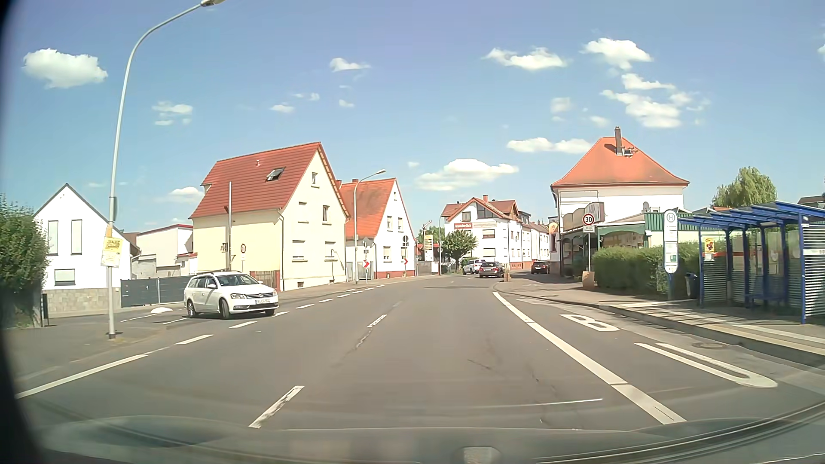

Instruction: Follow the waypoints while adhering to traffic rules and regulations

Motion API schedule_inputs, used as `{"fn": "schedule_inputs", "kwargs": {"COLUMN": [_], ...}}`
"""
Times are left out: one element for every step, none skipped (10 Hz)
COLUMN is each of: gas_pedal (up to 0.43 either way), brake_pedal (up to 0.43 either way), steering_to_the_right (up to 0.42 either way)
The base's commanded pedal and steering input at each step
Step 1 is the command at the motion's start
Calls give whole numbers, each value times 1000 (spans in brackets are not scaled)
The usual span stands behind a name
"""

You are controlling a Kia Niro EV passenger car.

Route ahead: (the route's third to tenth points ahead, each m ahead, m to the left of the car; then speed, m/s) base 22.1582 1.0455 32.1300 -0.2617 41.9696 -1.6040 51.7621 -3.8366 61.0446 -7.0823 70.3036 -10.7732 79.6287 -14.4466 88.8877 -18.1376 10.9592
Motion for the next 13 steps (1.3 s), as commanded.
{"fn": "schedule_inputs", "kwargs": {"gas_pedal": [0,0,0,0,0,0,0,0,0,0,0,0,0], "brake_pedal": [30,30,30,30,30,30,30,30,30,30,30,30,30], "steering_to_the_right": [4,4,4,4,4,4,5,9,9,9,10,11,12]}}
